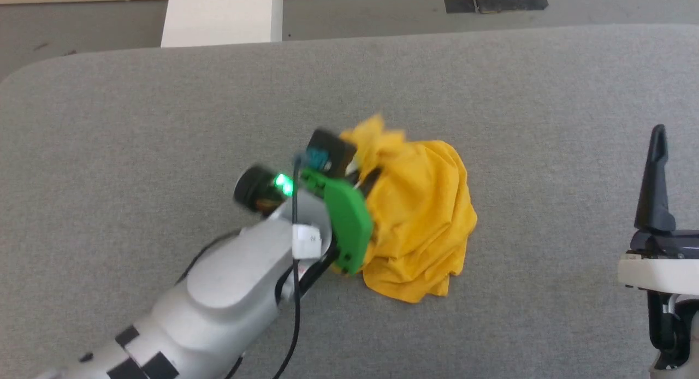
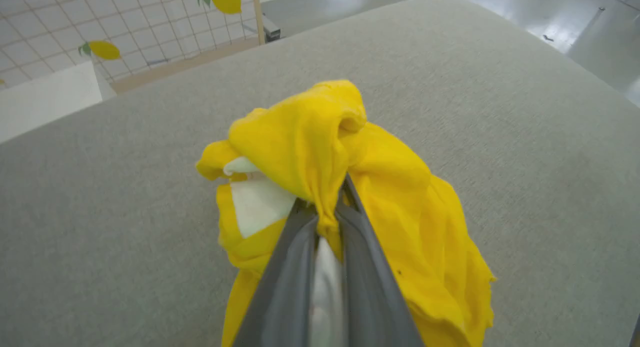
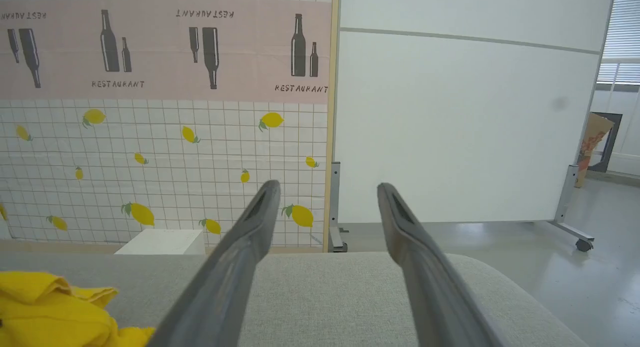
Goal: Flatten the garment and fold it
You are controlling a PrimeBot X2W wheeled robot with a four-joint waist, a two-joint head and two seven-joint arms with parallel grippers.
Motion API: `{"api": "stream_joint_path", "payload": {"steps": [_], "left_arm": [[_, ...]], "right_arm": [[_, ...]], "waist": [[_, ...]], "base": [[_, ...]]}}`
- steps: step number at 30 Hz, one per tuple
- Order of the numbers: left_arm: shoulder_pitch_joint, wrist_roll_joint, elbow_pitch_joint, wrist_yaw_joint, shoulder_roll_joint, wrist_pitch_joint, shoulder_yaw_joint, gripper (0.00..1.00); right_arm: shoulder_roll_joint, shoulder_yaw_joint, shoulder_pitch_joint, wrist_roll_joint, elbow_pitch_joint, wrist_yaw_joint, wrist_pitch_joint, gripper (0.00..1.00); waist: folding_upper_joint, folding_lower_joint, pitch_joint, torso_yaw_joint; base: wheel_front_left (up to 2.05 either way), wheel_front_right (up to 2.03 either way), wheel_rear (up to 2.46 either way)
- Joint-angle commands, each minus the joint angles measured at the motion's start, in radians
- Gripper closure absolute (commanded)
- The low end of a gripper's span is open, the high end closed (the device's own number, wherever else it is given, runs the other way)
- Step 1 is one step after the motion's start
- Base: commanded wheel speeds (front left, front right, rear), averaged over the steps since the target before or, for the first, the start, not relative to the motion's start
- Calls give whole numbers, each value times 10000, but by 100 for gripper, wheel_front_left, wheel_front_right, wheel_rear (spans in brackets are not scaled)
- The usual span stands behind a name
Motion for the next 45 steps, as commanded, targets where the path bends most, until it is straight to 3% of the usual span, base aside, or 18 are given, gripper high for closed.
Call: {"api": "stream_joint_path", "payload": {"steps": [1, 2, 3, 4, 5, 10, 14, 21, 24, 27, 32, 34, 40, 45], "left_arm": [[257, -68, 504, -97, -66, -7, -60, 100], [364, -149, 829, -207, -132, 21, -123, 100], [566, -460, 1644, -557, -459, 31, -179, 85], [543, -476, 1776, -636, -542, -45, -175, 74], [485, -492, 1883, -683, -637, -269, -83, 0], [187, -356, 1732, -763, -630, -1591, 443, 0], [390, -334, 850, -472, -126, -2880, 1154, 0], [2268, 328, -1960, 1035, 1748, -3885, 3109, 0], [3727, 1100, -3507, 1544, 2059, -3899, 4676, 0], [5489, 2166, -4766, 1712, 1918, -3901, 6196, 0], [7753, 3995, -5734, 1264, 1178, -3903, 7912, 0], [8534, 4672, -5871, 898, 575, -3904, 8508, 0], [8854, 5237, -5780, -240, -618, -3904, 9424, 0], [8658, 5621, -5566, -1097, -1379, -3904, 9944, 0]], "right_arm": [[-1, 75, 0, -8, 0, -15, -58, 0], [-1, 108, -12, -22, 4, -15, -58, 0], [-1, 152, -19, -69, 50, -15, -58, 0], [-1, 145, -15, -86, 55, -15, -58, 0], [-1, 134, -9, -109, 67, -15, -58, 0], [-1, 192, 8, -196, 156, -15, -58, 0], [-1, 225, 154, -208, 269, -15, -58, 0], [-1, 503, 550, -124, 471, -15, -59, 0], [-1, 657, 673, -134, 543, -15, -59, 0], [-1, 795, 784, -129, 664, -15, -59, 0], [-1, 1001, 897, -79, 929, -15, -59, 0], [-1, 1054, 922, -56, 1105, -15, -59, 0], [-1, 1250, 650, -13, 1349, -15, 420, 0], [-1, 1371, -135, -149, 1382, -15, 1945, 0]], "waist": [[-1, 1, 105, -19], [-1, 1, 135, -2], [-1, 1, 193, 129], [-1, 1, 195, 183], [-1, 1, 185, 258], [-1, 1, -17, 509], [-1, 1, -350, 719], [-1, 1, -709, 899], [-1, 1, -679, 930], [-1, 1, -592, 967], [-1, 1, -506, 976], [-1, 1, -504, 1027], [-1, 1, -438, 1191], [-1, 1, -175, 1289]], "base": [[0, 0, 0], [0, 0, 0], [0, 0, 0], [0, 0, 0], [0, 0, 0], [0, 0, 0], [0, 0, 0], [0, 0, 0], [0, 0, 0], [0, 0, 0], [0, 0, 0], [0, 0, 0], [0, 0, 0], [0, 0, 0]]}}
